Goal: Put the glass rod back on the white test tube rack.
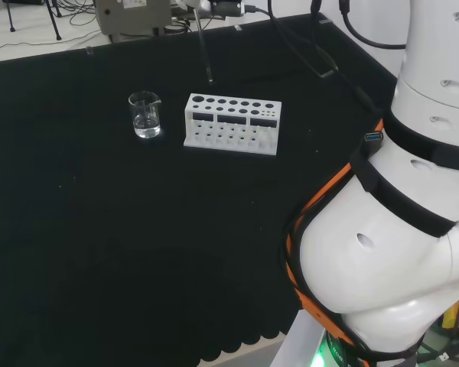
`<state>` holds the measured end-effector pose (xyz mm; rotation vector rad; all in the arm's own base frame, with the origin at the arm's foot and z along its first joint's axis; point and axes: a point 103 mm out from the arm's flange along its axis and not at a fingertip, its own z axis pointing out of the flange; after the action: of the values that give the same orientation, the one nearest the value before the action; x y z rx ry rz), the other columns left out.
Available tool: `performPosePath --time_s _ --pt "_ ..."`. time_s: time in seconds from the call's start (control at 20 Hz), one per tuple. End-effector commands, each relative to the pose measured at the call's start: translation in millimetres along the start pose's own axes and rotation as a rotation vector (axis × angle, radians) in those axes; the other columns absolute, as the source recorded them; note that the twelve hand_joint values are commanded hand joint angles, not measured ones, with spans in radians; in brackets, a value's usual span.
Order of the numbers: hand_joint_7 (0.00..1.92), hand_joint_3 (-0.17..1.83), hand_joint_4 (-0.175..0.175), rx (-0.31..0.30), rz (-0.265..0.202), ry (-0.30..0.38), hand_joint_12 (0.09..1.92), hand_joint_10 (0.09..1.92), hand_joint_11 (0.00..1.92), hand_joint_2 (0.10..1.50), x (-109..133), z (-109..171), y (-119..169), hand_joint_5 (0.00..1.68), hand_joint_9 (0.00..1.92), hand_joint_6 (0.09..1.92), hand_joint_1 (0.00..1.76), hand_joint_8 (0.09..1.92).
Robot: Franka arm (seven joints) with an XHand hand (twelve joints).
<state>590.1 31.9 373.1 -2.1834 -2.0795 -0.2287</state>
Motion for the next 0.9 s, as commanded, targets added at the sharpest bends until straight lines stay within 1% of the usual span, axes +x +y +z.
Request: performPosePath --time_s 0.05,0.3,0.9 --pt "1.12 0.73 -0.175 0.0 -0.018 -0.016 0.74 0.91 1.63 0.7 3 3 -3 1.13 1.65 0.67 1.3 1.27" --pt "1.12 0.73 -0.175 0.016 -0.029 -0.011 0.74 0.91 1.63 0.7 6 10 -3 1.13 1.65 0.67 1.3 1.27" --pt "1.12 0.73 -0.175 0.041 -0.038 -0.002 0.74 0.91 1.63 0.7 9 26 14 1.13 1.65 0.67 1.3 1.27"
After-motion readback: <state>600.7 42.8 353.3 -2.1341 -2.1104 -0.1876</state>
